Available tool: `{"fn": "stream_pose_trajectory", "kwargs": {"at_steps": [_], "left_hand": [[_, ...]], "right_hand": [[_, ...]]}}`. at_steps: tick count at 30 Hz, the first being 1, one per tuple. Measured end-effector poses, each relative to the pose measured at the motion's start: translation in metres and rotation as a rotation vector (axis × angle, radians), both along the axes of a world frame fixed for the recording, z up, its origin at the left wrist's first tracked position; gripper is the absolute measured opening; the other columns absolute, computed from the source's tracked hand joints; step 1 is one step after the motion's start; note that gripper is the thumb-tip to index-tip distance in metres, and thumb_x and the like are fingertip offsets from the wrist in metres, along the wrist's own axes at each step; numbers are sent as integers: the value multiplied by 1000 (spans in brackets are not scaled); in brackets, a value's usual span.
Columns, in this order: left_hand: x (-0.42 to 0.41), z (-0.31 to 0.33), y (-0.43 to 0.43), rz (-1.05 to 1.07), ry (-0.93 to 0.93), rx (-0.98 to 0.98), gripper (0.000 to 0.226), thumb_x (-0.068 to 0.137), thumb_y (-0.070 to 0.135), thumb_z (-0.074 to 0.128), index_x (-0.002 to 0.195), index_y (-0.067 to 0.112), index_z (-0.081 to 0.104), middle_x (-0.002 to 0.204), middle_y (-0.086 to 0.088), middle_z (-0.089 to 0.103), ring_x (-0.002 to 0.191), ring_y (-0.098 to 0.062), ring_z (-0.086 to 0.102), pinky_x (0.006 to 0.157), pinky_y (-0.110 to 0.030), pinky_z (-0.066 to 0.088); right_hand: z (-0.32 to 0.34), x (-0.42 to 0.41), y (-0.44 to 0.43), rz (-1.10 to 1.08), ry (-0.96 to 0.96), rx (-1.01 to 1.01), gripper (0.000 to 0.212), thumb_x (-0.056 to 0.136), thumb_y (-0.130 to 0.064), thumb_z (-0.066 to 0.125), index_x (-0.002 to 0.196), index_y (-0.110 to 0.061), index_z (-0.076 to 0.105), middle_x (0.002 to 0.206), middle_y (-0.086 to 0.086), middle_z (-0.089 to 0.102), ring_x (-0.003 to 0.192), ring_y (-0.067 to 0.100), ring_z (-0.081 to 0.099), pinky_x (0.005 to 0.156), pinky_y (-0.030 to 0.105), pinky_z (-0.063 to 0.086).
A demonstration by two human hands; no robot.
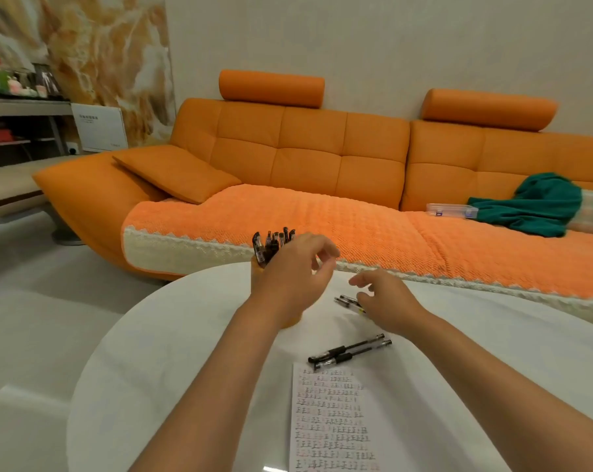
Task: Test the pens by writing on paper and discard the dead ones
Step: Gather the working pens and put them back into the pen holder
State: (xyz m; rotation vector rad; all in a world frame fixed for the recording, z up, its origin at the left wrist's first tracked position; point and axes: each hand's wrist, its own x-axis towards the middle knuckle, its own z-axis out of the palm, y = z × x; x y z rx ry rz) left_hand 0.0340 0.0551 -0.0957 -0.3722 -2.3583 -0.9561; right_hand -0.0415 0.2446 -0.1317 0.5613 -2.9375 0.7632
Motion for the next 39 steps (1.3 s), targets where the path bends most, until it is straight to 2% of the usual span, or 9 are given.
{"fn": "stream_pose_trajectory", "kwargs": {"at_steps": [4, 8, 13, 15, 18, 25, 30, 35, 39], "left_hand": [[4, -24, 19, -100, -428, -223, 19, 92, 37, 65, 107, 28, 69, 97, 17, 61, 86, -2, 58, 74, -26, 52], [5, -46, 28, -91, -606, -452, 49, 79, 51, 71, 123, 30, 64, 111, 10, 54, 101, -8, 53, 82, -30, 54], [3, -53, 30, -111, -609, -494, 37, 85, 33, 69, 122, 34, 67, 113, 6, 53, 99, -11, 53, 73, -27, 50], [1, -55, 30, -109, -585, -483, 36, 89, 26, 65, 124, 33, 66, 120, 4, 51, 109, -14, 50, 83, -31, 50], [-2, -62, 29, -89, -528, -425, 45, 90, 19, 63, 133, 31, 59, 129, 7, 45, 122, -13, 40, 98, -35, 46], [-6, -71, 28, -62, -503, -397, 71, 94, 26, 62, 155, 25, 26, 159, 7, 27, 145, -13, 23, 116, -33, 31], [-9, -73, 28, -32, -584, -460, 63, 95, 33, 57, 152, 26, 32, 141, 2, 49, 123, -16, 47, 98, -32, 45], [-7, -68, 27, -35, -530, -501, 23, 93, 33, 59, 114, 26, 62, 100, 3, 52, 93, -18, 51, 73, -31, 46], [-3, -65, 26, -24, -541, -483, 22, 92, 31, 61, 113, 25, 64, 97, 2, 56, 83, -16, 56, 64, -29, 45]], "right_hand": [[-17, 4, 17, -29, -50, 284, 51, 97, -24, 49, 147, -30, 42, 147, 3, 46, 135, 26, 39, 109, 41, 37], [-24, 5, 18, -19, -101, 338, 52, 99, -19, 41, 150, -26, 36, 146, 6, 44, 134, 28, 37, 109, 41, 35], [-29, 10, 14, 99, -84, 143, 45, 94, -6, 46, 133, -27, 56, 140, 0, 50, 129, 22, 45, 109, 37, 38], [-27, 11, 15, 79, -55, 108, 47, 91, -12, 51, 136, -27, 53, 144, 0, 44, 134, 22, 40, 111, 38, 36], [-24, 8, 16, 37, -122, 252, 58, 93, -21, 51, 149, -18, 38, 154, 7, 35, 140, 29, 34, 115, 43, 32], [-29, 21, 14, 220, -145, 113, 47, 89, -23, 58, 136, -25, 56, 127, -1, 55, 113, 17, 51, 98, 31, 42], [-32, 24, 18, 272, -40, 247, 57, 89, -29, 56, 144, -25, 44, 129, -1, 52, 118, 20, 41, 102, 38, 38], [-30, 26, 12, 358, -43, 363, 30, 100, -21, 45, 127, -22, 58, 111, 5, 52, 103, 23, 44, 91, 39, 42], [-28, 29, 8, 382, -15, 434, 29, 101, -19, 45, 130, -17, 51, 117, 7, 49, 105, 23, 43, 93, 39, 42]]}}
